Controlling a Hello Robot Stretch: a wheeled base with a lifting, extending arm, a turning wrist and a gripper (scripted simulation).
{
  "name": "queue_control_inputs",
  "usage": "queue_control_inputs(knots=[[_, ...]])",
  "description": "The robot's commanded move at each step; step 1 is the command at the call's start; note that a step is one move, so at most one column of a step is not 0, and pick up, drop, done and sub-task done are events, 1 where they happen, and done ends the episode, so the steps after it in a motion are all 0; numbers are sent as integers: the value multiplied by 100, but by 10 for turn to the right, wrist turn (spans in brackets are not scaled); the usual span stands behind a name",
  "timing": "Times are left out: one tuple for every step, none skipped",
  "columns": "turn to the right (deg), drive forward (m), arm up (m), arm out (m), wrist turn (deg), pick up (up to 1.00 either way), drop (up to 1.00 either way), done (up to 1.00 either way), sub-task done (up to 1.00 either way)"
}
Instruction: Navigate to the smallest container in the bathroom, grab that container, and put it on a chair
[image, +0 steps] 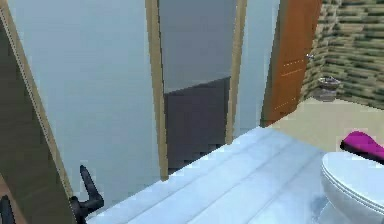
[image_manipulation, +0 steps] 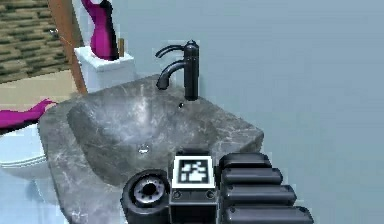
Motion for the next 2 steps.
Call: queue_control_inputs(knots=[[0, 100, 0, 0, 0, 0, 0, 0, 0], [0, 100, 0, 0, 0, 0, 0, 0, 0]])
